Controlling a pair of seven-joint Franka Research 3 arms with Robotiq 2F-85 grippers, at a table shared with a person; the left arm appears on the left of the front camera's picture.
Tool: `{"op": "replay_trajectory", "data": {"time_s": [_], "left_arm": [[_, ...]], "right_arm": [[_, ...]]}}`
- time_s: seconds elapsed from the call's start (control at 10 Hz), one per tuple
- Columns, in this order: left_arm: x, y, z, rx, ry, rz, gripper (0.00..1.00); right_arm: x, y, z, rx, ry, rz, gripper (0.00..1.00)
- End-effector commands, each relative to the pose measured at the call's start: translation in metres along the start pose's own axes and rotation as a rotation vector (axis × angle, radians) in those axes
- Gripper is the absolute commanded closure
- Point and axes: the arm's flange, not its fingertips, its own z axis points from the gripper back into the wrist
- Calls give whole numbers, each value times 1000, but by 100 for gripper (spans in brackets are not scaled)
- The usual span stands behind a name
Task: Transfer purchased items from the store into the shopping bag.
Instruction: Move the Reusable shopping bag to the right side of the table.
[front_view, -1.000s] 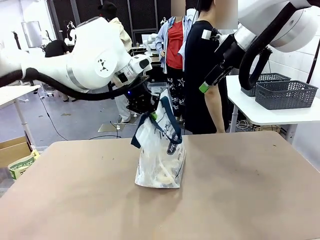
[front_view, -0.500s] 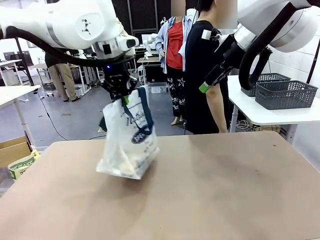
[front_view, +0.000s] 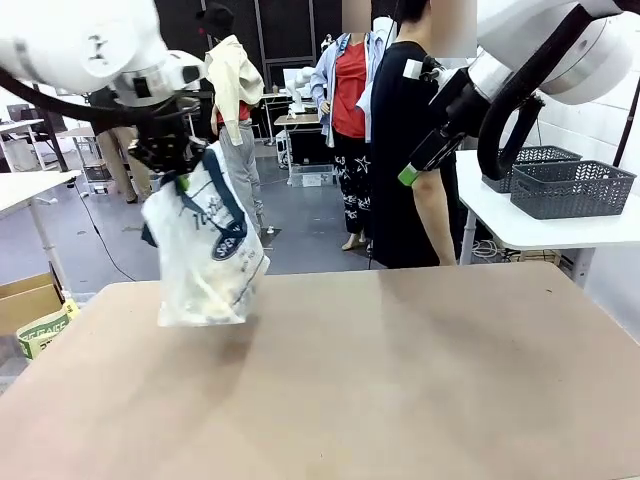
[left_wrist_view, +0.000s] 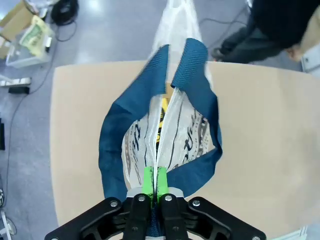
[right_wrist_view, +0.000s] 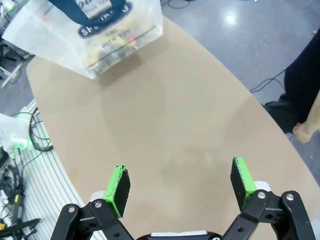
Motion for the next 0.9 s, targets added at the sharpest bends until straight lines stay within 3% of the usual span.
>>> {"op": "replay_trajectory", "data": {"time_s": [0.0,0.3,0.8], "left_arm": [[-29,37,-2,52,-74,38,100],[-54,89,-26,121,-88,114,100],[-104,119,-66,113,-47,125,100]], "right_arm": [[-4,2,1,-1,14,10,0],[-4,2,1,-1,14,10,0],[-4,2,1,-1,14,10,0]]}}
